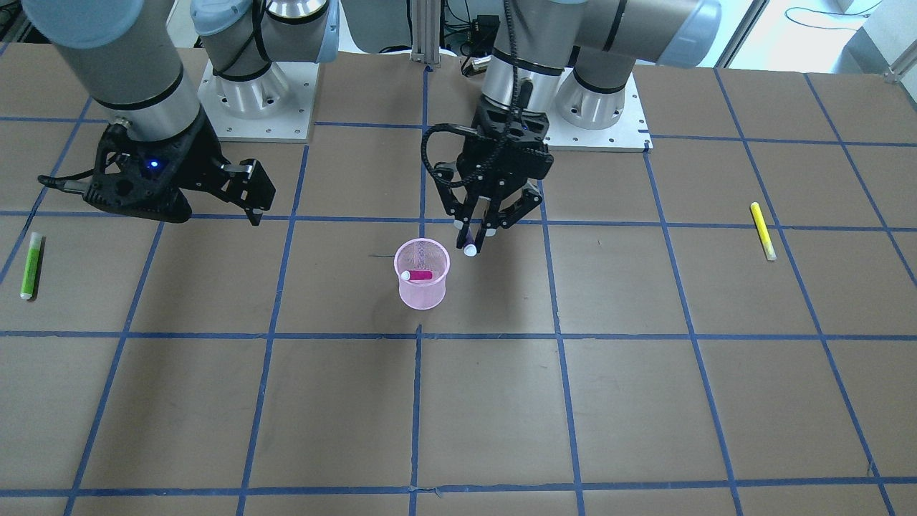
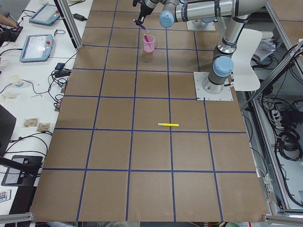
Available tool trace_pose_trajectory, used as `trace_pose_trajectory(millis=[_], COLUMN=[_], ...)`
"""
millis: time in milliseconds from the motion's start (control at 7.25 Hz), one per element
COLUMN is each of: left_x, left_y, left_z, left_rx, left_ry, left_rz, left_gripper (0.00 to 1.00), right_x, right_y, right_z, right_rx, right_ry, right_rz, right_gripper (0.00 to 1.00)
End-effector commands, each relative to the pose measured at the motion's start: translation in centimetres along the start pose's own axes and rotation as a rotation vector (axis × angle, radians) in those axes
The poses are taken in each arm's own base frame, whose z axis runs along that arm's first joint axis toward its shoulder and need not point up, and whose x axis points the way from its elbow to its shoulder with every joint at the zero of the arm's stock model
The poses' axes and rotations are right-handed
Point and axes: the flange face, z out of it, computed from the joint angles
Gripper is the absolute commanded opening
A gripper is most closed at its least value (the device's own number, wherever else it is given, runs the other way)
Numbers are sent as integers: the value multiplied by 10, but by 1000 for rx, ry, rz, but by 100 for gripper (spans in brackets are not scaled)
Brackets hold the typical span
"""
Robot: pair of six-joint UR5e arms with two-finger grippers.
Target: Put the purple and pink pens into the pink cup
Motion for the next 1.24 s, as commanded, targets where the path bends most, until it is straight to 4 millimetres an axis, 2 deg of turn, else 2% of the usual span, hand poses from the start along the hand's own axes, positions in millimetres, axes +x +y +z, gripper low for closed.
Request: trace_pose_trajectory(millis=[0,138,276,414,552,690,1103], left_x=[34,44,50,48,48,57,60], left_y=[38,46,49,53,54,56,61], left_z=[6,2,7,29,39,36,76], left_rx=[77,124,150,121,151,189,195], left_ry=[-63,-90,-82,-111,-173,-159,-173], left_rz=[-8,-8,8,10,12,27,28], left_gripper=[0,0,0,0,0,0,0], right_x=[25,27,23,7,-13,-14,-14], right_y=[-3,-2,10,20,27,27,27], right_z=[1,-6,-20,-24,-21,-19,-20], right_rx=[-34,-20,13,26,20,17,22], right_ry=[-32,-18,-34,-34,-33,-34,-27], right_rz=[-16,-11,-15,-46,-85,-99,-106], right_gripper=[100,100,100,100,100,100,100])
